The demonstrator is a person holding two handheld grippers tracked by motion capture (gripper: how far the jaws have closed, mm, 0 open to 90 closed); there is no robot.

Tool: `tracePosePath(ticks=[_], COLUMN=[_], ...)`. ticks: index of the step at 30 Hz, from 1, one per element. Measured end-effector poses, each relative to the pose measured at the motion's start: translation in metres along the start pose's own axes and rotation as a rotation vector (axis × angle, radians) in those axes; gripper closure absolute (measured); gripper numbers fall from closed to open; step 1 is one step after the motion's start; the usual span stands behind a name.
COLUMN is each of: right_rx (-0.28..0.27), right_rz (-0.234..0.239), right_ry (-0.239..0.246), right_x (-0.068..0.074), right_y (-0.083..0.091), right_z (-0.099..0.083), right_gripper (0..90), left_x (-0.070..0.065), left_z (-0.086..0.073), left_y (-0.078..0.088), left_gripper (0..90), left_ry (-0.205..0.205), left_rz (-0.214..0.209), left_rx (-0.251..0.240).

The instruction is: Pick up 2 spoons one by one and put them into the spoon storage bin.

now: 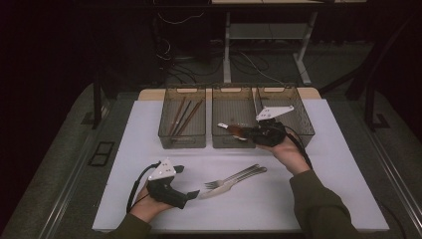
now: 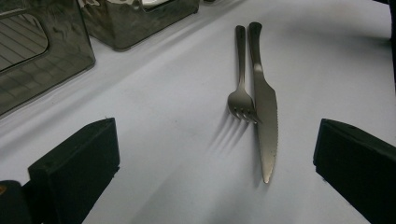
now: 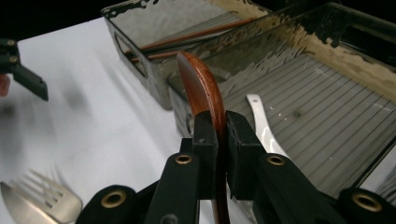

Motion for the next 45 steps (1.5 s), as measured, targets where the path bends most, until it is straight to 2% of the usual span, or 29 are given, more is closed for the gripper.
tracePosePath(ticks=[9,15,22,32,39,45], right_rx=[-0.015,-0.02,-0.007,0.007,0.014,0.04], right_rz=[-0.023,-0.048,-0.08,-0.094,-0.1,-0.099], right_ry=[-0.011,-0.041,-0.066,-0.097,-0.121,-0.139], right_x=[-0.01,-0.02,-0.031,-0.041,-0.045,-0.047], right_y=[-0.005,-0.011,-0.028,-0.052,-0.071,-0.085], right_z=[0.024,0.04,0.053,0.069,0.077,0.07], right_gripper=[82.2,82.2,82.2,82.3,82.3,82.2], left_x=[-0.001,-0.001,-0.002,-0.003,-0.003,-0.003], left_z=[0.0,0.0,0.001,0.001,0.001,0.001], left_y=[0.0,-0.001,0.0,-0.001,-0.001,0.0], left_gripper=[0.0,0.0,0.0,0.0,0.0,0.0], left_ry=[0.0,-0.003,-0.008,-0.009,-0.017,-0.015], left_rz=[-0.001,-0.002,-0.005,-0.008,-0.007,-0.009], left_rx=[-0.003,-0.002,-0.002,-0.003,-0.002,-0.001])
Point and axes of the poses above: each handheld gripper's, and its own axes: y roughly backward along the jaws, z roughly out of its top, x roughly to its left, the point moved 8 cm from there along -y, roughly forward along the jaws, and after that the axes turned 5 degrees about x, right-handed, at the moved point
